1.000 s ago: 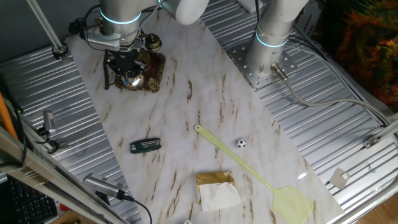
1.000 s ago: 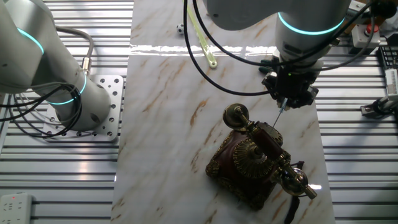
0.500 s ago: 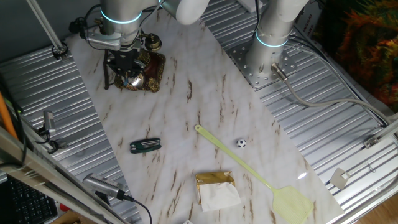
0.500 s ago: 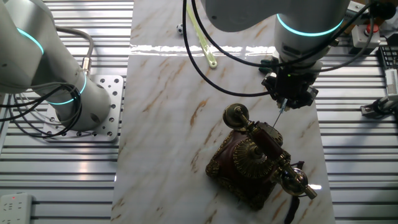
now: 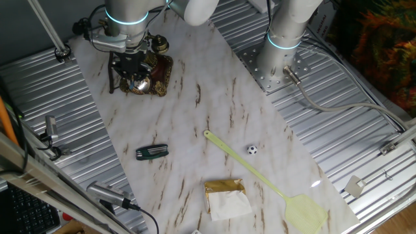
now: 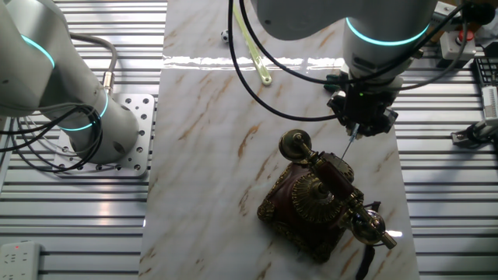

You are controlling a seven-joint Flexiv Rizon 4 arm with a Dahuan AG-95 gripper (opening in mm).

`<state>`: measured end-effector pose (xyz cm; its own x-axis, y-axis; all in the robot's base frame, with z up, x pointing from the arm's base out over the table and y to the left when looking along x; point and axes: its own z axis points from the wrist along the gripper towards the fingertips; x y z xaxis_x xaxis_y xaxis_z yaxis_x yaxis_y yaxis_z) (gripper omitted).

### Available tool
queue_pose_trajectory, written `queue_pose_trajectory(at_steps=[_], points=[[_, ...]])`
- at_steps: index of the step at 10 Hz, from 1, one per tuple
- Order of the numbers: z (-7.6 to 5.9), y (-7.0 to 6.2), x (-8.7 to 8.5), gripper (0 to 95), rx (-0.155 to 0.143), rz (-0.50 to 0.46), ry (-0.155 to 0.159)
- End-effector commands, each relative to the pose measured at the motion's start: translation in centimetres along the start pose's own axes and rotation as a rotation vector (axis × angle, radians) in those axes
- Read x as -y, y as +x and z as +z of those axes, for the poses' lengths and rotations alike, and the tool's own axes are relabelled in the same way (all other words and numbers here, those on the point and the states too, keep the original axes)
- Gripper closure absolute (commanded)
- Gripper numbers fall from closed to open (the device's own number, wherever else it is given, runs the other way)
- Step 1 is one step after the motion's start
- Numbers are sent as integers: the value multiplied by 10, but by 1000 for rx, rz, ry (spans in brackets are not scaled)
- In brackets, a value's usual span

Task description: Dial a number on an old rotary phone

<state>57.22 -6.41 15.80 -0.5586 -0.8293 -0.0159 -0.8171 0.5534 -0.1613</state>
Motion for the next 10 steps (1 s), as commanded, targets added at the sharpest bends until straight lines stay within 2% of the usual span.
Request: queue_pose_trajectory(at_steps=[1,10], points=[[0,0,0,950,0,0,0],[0,1,0,950,3,22,2]])
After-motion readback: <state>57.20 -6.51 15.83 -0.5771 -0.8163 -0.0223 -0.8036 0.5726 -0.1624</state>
